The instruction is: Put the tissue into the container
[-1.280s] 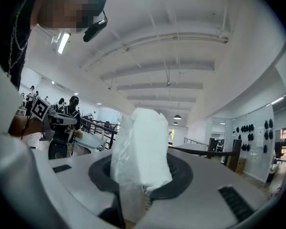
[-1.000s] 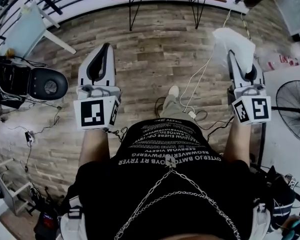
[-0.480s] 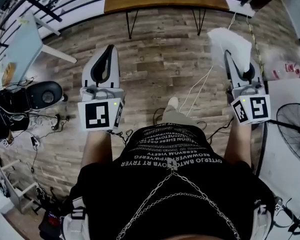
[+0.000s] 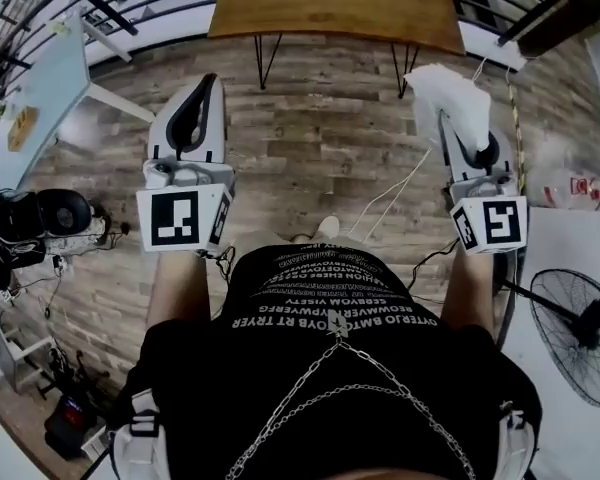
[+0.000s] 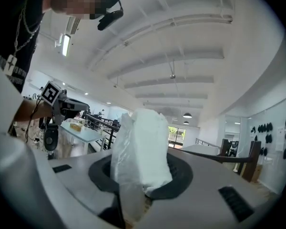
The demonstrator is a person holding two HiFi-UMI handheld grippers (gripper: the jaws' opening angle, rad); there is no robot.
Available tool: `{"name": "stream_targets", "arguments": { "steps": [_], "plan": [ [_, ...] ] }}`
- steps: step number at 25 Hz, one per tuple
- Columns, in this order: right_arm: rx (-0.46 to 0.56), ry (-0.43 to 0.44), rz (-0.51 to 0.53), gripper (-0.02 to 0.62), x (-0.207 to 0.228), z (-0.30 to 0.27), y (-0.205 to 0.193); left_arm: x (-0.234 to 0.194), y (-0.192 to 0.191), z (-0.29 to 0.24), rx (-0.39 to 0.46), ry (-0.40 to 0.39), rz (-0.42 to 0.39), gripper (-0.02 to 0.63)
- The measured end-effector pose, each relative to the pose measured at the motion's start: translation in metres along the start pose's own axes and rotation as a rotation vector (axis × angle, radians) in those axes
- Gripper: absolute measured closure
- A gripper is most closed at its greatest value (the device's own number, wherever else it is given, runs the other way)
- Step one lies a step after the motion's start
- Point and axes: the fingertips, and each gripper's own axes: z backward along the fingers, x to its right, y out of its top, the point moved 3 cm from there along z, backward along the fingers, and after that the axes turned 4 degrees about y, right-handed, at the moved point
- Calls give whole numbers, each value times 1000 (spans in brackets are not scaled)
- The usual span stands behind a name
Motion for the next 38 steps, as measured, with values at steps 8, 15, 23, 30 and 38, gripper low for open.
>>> {"name": "stream_targets", "arguments": {
  "steps": [8, 15, 23, 30, 38],
  "plan": [
    [1, -2, 34, 463, 15, -7, -4, 8, 1, -21, 18, 20, -6, 577],
    [22, -62, -23, 463, 28, -6, -9, 15, -17, -39, 27, -19, 11, 577],
    [-10, -83, -16, 463, 41, -29, -13, 17, -33, -83, 26, -96, 34, 577],
    [-25, -83, -49, 463, 62, -91, -18, -12, -48, -132, -8, -104, 25, 577],
    [-32, -55, -39, 463, 83, -173, -12, -52, -68, -199, -32, -97, 44, 577]
  ]
}}
